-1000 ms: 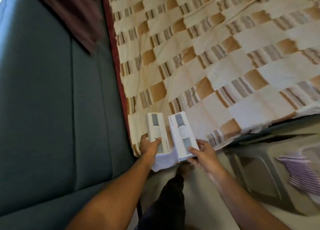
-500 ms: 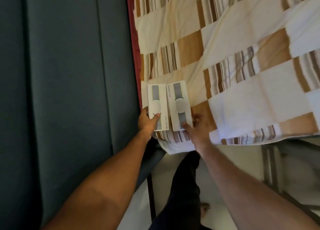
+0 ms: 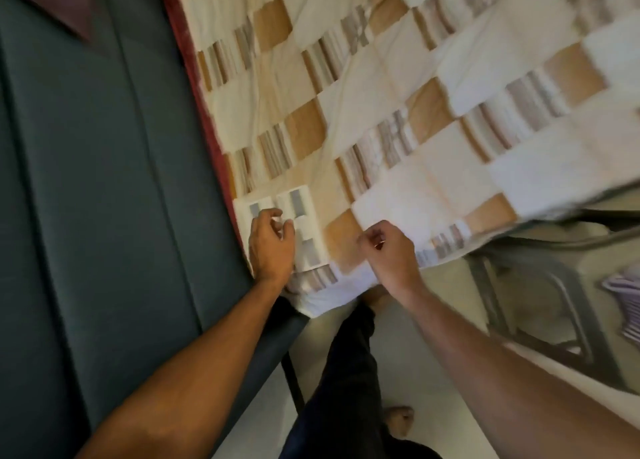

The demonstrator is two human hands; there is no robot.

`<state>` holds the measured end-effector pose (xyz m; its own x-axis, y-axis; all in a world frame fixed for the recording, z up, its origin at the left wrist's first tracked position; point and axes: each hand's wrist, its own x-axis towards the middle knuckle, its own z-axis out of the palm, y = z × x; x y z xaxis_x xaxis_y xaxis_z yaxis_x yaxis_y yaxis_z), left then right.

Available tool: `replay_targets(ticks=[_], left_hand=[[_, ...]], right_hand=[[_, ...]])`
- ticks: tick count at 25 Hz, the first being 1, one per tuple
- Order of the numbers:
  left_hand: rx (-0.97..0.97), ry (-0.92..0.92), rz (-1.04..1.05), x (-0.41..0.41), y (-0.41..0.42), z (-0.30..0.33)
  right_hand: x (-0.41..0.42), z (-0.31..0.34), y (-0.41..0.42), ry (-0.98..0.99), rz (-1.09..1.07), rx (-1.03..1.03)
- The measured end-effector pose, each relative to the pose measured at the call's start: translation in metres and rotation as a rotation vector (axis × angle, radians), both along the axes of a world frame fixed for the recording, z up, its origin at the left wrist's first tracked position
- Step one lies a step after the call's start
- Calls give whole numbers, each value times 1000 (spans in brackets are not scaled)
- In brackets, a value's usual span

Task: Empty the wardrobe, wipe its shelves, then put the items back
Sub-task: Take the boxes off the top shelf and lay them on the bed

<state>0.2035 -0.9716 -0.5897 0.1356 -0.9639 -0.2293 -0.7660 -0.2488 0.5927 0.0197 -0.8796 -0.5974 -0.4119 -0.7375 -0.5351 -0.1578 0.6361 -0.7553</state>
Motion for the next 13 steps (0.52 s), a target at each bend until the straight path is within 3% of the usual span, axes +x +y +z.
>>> replay_targets(ticks=[6, 13], left_hand=[[-142, 379, -550, -156, 80, 114], [-275, 900, -1237, -294, 317, 290]], right_hand=[[-95, 137, 128, 338, -354, -342], [-118, 314, 393, 752, -767, -495]])
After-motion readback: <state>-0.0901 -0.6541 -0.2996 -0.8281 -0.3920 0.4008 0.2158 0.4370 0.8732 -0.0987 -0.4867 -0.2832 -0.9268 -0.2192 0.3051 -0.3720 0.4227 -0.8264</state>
